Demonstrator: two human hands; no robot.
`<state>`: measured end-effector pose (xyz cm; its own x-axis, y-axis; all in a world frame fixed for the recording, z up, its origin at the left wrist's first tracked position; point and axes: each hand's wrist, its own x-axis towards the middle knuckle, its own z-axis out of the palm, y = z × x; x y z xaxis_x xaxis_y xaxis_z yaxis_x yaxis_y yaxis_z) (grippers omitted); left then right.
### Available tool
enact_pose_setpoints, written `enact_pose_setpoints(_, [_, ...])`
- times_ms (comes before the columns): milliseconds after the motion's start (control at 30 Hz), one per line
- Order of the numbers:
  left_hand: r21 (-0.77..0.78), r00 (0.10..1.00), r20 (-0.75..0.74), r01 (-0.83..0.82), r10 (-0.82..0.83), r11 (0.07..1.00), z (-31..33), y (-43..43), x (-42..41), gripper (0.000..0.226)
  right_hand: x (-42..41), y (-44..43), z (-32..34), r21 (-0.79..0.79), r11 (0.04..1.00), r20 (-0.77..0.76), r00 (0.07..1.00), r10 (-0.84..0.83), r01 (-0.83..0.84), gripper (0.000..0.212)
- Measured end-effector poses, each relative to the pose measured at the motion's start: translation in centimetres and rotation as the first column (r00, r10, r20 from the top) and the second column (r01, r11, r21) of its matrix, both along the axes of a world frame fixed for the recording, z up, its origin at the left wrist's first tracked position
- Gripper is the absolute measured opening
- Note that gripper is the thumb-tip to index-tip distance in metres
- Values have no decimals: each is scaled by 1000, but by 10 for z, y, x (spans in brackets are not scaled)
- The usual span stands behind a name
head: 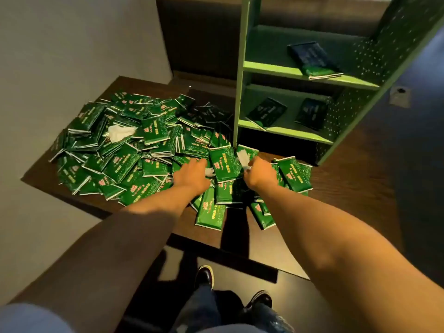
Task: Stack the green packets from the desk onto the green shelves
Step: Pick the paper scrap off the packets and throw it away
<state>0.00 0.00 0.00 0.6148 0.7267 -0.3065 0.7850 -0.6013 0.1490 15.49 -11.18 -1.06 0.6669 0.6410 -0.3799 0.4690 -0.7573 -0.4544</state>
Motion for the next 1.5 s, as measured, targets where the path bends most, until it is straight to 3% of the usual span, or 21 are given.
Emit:
enact_pose_setpoints(133, [-25, 992, -112, 64, -67, 998, -5, 19, 8, 27, 9, 16, -5, -19, 998, -46, 997, -59, 58, 39])
enact_pose_setpoints(233, [-80, 990, -115, 68, -77, 994, -7, 27, 17, 21, 15, 28, -8, -29, 998, -58, 997, -53, 51, 39])
enact_pose_setpoints(467, [-239, 998, 68, 32, -16, 970, 0, 46, 33, 16, 21, 40, -10, -111, 994, -63, 998, -6, -1, 39])
enact_pose_setpoints(667, [-298, 960, 277, 37, 49, 954, 9, 59, 32, 17, 16, 47, 8, -25, 995, -34, 994, -101, 101, 28])
enact_pose_setpoints(900, [-152, 904, 395, -110, 163, 982, 36, 101, -6, 39, -31, 104, 43, 148, 987, -103, 994, -40, 55, 32])
enact_pose_setpoints(1000, [-92, 882, 408, -218, 236, 972, 40, 128, -34, 37, -61, 144, 54, 187, 982, -127, 991, 34, -10, 26])
enact_pose_setpoints(1133, [-20, 856, 373, -378, 358, 926, 33, 173, -74, 22, -102, 199, 57, 226, 973, -156, 984, 91, -54, 33])
enact_pose_setpoints(1233, [-55, 816, 347, -475, 462, 879, 23, 210, -101, 36, -123, 237, 54, 202, 971, -154, 975, 162, -130, 28])
enact_pose_setpoints(1367, [-105, 806, 197, -549, 558, 829, 11, 247, -117, 54, -145, 279, 43, 201, 963, -155, 964, 214, -182, 20])
enact_pose_setpoints(1500, [-99, 829, 113, -540, 548, 836, -3, 259, -120, 41, -156, 302, 32, 195, 969, -183, 965, 191, -154, 8])
